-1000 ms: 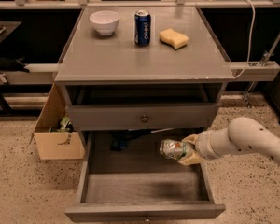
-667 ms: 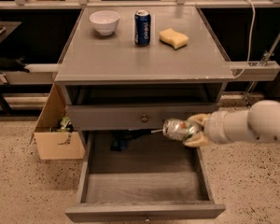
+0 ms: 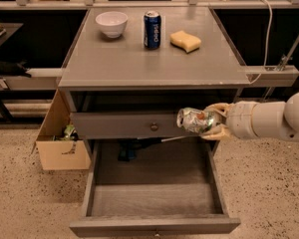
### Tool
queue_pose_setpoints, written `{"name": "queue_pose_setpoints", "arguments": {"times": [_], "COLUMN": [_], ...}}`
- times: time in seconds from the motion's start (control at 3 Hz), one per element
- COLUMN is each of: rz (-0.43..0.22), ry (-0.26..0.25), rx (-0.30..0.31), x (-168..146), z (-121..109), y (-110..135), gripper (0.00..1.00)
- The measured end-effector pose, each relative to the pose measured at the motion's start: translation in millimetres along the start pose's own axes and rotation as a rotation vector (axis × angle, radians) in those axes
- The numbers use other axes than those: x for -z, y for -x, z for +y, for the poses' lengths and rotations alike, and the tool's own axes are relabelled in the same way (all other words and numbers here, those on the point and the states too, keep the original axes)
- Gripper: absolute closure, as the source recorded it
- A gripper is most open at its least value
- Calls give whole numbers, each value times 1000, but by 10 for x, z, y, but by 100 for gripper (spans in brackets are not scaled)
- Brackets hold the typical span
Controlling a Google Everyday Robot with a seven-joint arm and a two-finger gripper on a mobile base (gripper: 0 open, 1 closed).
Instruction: Pick 7up can from middle drawer and place on counter
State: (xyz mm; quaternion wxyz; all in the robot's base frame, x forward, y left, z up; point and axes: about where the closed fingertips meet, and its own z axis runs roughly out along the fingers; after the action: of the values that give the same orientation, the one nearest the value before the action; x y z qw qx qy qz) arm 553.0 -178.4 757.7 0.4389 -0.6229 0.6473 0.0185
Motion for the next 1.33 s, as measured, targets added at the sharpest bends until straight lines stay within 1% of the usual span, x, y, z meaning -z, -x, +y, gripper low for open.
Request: {"name": "queue_pose_setpoints", "arguments": {"times": [0.33,0.67,1.0,1.33], "rz": [-9,-23,-39,-63], "ry": [-26,-82,-101,-84], "rx": [22,84,87,18], "x": [49,157,103,-93], "z": [-290,-821,-1192,-1440], "y": [169,494,630,619], "gripper": [100,100,100,100]}}
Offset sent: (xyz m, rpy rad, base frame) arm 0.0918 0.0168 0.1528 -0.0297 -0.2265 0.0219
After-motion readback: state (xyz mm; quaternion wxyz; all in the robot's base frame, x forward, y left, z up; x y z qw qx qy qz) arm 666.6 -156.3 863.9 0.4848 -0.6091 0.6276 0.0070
